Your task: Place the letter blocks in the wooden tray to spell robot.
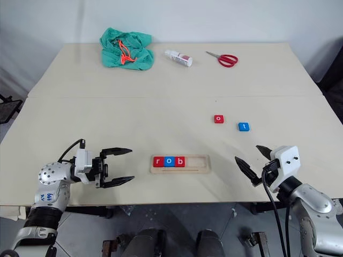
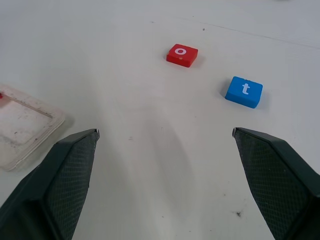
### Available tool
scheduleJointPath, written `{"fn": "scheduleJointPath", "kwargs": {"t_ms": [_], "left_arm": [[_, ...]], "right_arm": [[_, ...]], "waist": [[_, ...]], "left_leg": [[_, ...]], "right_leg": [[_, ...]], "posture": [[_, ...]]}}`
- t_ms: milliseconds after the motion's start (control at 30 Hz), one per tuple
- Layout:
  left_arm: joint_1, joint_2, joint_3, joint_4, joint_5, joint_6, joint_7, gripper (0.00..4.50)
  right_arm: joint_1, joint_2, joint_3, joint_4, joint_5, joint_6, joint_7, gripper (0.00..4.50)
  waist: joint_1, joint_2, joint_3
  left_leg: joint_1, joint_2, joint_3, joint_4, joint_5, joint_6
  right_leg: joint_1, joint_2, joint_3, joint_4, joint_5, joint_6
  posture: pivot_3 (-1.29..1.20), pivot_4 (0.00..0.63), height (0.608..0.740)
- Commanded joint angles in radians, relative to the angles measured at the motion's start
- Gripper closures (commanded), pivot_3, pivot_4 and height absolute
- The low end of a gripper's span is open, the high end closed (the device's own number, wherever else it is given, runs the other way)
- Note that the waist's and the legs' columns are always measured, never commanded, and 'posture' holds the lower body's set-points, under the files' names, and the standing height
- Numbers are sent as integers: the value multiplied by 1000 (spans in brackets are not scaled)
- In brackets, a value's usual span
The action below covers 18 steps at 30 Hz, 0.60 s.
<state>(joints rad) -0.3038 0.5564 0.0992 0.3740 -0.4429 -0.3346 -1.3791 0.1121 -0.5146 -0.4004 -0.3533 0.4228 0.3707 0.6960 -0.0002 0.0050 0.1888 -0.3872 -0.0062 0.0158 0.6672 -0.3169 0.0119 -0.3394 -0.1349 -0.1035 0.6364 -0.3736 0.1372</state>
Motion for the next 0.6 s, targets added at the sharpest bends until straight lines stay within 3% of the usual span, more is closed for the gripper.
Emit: {"fn": "scheduleJointPath", "kwargs": {"t_ms": [33, 367, 600], "left_arm": [[8, 17, 20, -19, -14, 2, -6, 0], [22, 17, 21, -43, -18, 13, 1, 0], [53, 27, 38, -75, -29, 21, 4, 0]], "right_arm": [[11, -13, -3, -23, 21, -24, 9, 33], [-5, -18, 3, 12, 32, -28, 25, 33], [-142, -15, 71, 61, 0, 45, -60, 33]], "waist": [[1, 0, 0], [1, 0, 0], [-1, 0, 0]], "left_leg": [[0, 0, 0, 0, 0, 0], [0, 0, 0, 0, 0, 0], [0, 0, 0, 0, 0, 0]], "right_leg": [[0, 0, 0, 0, 0, 0], [0, 0, 0, 0, 0, 0], [0, 0, 0, 0, 0, 0]], "posture": [[0, 150, 740], [0, 150, 740], [0, 150, 740]]}}
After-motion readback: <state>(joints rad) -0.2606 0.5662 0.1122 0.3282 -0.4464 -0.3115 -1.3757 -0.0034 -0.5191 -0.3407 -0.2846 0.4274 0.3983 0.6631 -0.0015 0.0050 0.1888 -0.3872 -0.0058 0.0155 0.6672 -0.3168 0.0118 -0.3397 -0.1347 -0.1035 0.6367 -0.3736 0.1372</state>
